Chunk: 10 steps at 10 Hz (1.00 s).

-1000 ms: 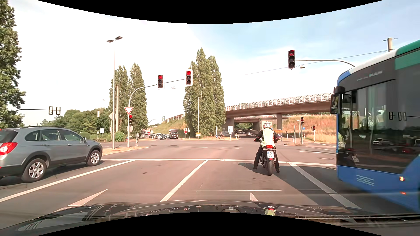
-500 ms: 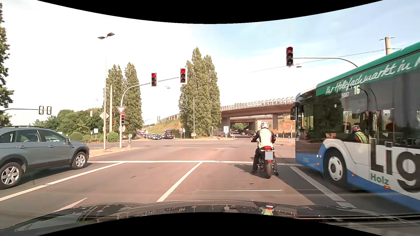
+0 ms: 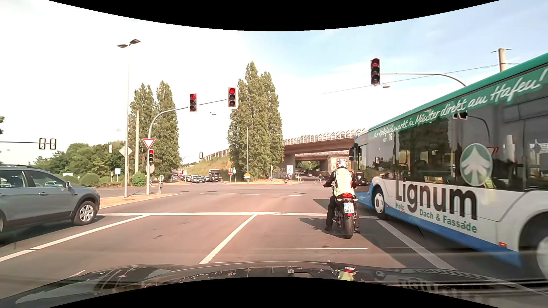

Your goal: Follow the waypoints while adhering to traffic rules and regulations

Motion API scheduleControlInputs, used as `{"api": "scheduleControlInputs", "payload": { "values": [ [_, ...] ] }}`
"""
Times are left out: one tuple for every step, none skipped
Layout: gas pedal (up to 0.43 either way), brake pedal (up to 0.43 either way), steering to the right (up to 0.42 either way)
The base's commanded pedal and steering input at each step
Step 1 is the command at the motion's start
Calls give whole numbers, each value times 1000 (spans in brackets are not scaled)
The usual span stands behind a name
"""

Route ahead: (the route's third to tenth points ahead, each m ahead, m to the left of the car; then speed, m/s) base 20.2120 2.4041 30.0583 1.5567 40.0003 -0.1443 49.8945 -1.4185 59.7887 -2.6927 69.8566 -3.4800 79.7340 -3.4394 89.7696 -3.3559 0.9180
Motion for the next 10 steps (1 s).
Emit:
{"api": "scheduleControlInputs", "payload": {
  "values": [
    [0, 0, 175],
    [0, 0, 175],
    [0, 0, 175],
    [0, 43, 175],
    [0, 104, 175],
    [0, 152, 175],
    [0, 152, 175],
    [0, 159, 174],
    [0, 183, 169],
    [0, 189, 158]
  ]
}}
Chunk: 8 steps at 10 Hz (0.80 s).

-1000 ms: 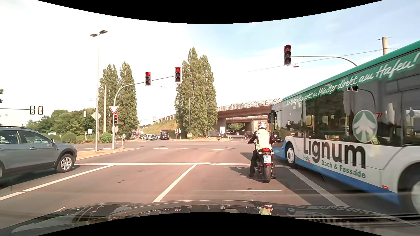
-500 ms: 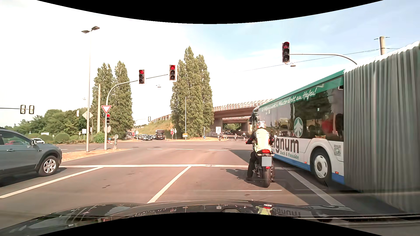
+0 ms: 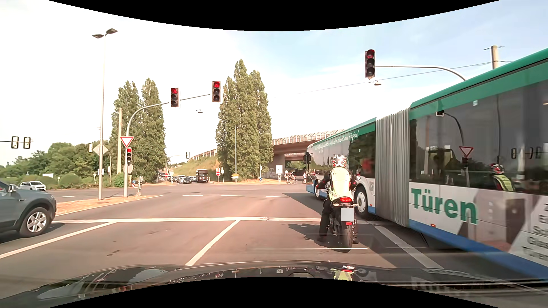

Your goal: Follow the waypoints while adhering to traffic rules and regulations

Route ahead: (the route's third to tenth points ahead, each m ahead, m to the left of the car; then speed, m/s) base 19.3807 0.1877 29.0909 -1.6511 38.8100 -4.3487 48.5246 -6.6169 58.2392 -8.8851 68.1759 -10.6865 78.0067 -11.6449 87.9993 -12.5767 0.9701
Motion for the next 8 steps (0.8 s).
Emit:
{"api": "scheduleControlInputs", "payload": {
  "values": [
    [0, 195, 154],
    [0, 195, 151],
    [0, 195, 144],
    [0, 195, 138],
    [0, 207, 136],
    [0, 226, 135],
    [0, 226, 134],
    [0, 213, 131]
  ]
}}
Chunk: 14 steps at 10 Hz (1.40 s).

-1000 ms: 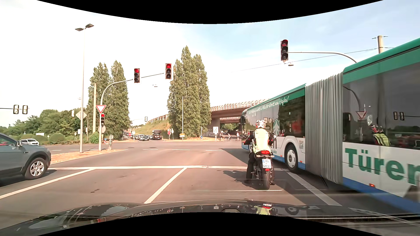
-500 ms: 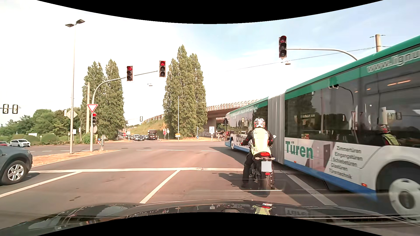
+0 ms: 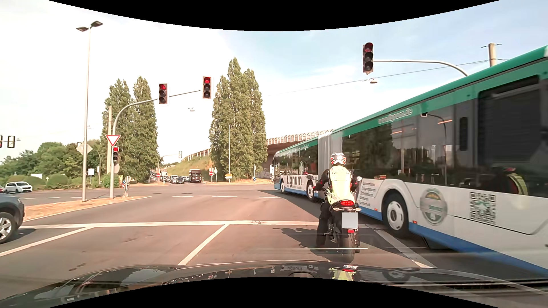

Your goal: Follow the waypoints while adhering to traffic rules and regulations

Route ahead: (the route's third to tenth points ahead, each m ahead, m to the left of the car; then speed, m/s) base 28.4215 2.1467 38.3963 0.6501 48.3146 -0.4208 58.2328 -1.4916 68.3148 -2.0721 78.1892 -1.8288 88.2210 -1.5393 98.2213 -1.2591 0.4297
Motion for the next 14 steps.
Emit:
{"api": "scheduleControlInputs", "payload": {
  "values": [
    [0, 207, 130],
    [0, 207, 129],
    [0, 207, 129],
    [0, 213, 129],
    [0, 256, 129],
    [0, 280, 129],
    [0, 280, 129],
    [0, 299, 128],
    [0, 354, 128],
    [0, 415, 128],
    [0, 427, 128],
    [0, 421, 128],
    [0, 226, 128],
    [0, 67, 128]
  ]
}}
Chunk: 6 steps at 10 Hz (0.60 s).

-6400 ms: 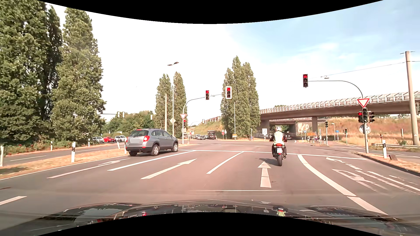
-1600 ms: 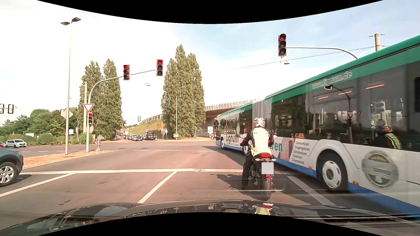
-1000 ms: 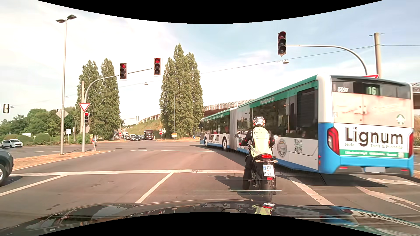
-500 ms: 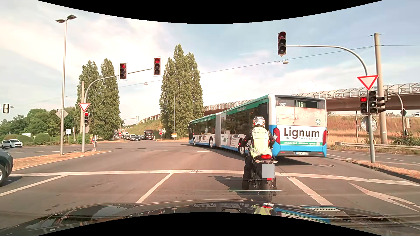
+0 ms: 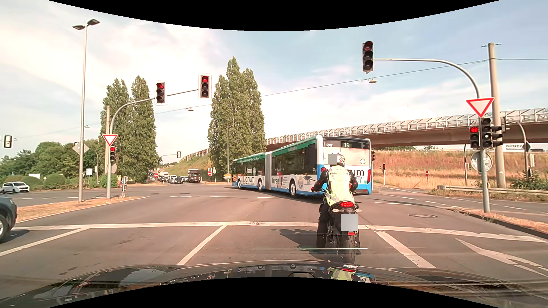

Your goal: Follow the waypoints while adhering to traffic rules and regulations

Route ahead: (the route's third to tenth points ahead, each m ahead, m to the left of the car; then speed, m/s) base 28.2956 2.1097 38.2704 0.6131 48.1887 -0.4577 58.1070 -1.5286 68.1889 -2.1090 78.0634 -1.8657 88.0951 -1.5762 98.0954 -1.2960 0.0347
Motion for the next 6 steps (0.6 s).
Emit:
{"api": "scheduleControlInputs", "payload": {
  "values": [
    [0, 0, 128],
    [0, 0, 128],
    [0, 0, 128],
    [0, 0, 128],
    [0, 0, 128],
    [0, 0, 128]
  ]
}}
